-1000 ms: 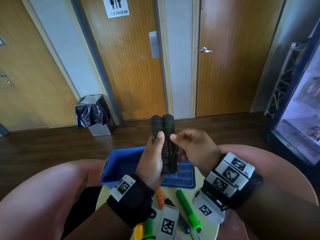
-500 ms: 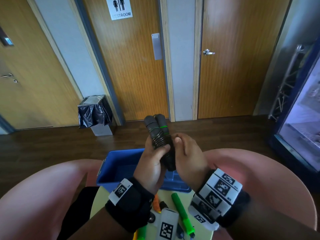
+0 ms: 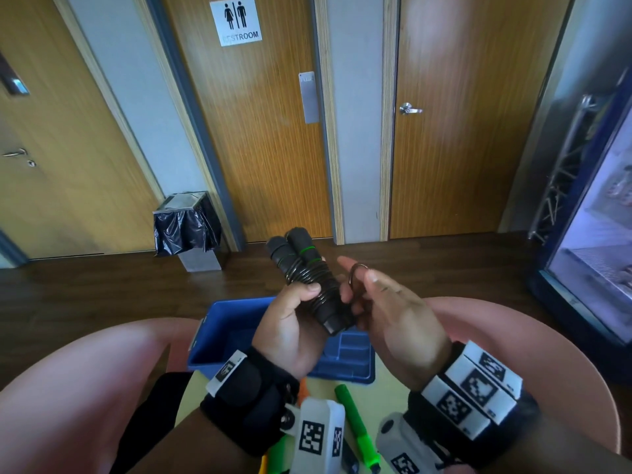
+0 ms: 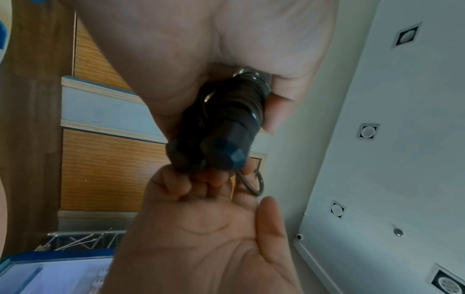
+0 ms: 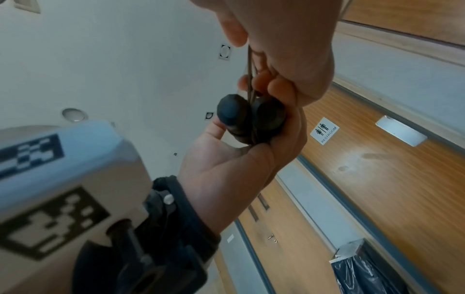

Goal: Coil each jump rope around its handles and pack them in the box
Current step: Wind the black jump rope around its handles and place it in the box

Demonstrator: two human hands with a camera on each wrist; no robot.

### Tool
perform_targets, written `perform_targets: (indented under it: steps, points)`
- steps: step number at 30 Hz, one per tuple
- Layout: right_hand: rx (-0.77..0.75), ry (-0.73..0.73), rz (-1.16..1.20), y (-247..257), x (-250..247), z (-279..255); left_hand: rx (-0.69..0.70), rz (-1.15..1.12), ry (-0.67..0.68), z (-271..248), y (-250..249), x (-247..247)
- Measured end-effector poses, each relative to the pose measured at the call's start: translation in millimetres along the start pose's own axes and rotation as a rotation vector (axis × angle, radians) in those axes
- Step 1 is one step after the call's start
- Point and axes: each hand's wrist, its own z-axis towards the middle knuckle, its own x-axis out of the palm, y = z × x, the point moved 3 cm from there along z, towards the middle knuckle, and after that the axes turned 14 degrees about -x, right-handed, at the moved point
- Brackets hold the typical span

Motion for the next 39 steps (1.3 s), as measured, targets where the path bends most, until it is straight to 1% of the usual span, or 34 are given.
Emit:
perform_targets:
  steps: [2, 3, 5, 8, 11, 16, 19, 21, 23, 28, 36, 39]
  points:
    - [0.059, -0.007, 0.034, 3.0, -0.6, 2.9, 0.01, 0.007, 0.026, -2.6, -1.4, 1.7]
    - [0.042, -0.005, 0.019, 6.2, -0.9, 2.8, 0.019, 0.018, 0.05, -3.9, -2.3, 2.1]
    - [-0.034, 0.006, -0.128, 13.9, -2.0, 0.0, 0.035, 0.044, 0.072, -5.2, -5.1, 3.5]
    - [-0.149, -0.024, -0.39, 22.8, -7.8, -4.3, 0.083, 0.137, 0.03, -6.7, -7.0, 6.8]
    - [-0.224, -0.046, -0.461, 29.4, -10.7, -6.1, 0.13, 0.192, -0.064, -9.0, -8.1, 10.2]
    - [-0.361, 0.029, -0.596, 42.7, -2.8, -12.7, 0.131, 0.107, -0.123, -13.0, -3.6, 15.1]
    - [-0.512, 0.071, -0.771, 47.9, 0.1, -16.4, 0.156, 0.099, -0.129, -14.9, -7.1, 17.9]
    - [-0.612, 0.129, -0.907, 48.5, 2.7, -18.8, 0.171, 0.115, -0.135, -16.3, -9.4, 18.5]
    - [-0.669, 0.17, -1.028, 46.1, 3.5, -20.9, 0.169, 0.14, -0.162, -17.5, -9.4, 18.5]
    - [-0.671, 0.228, -1.136, 42.1, 6.0, -23.7, 0.175, 0.177, -0.153, -21.5, -8.7, 18.5]
    - [-0.731, 0.334, -1.401, 49.7, 13.2, -24.9, 0.161, 0.231, -0.177, -22.4, -15.1, 18.9]
    - [-0.737, 0.387, -1.434, 48.6, 11.5, -25.9, 0.131, 0.267, -0.166, -22.8, -15.5, 19.4]
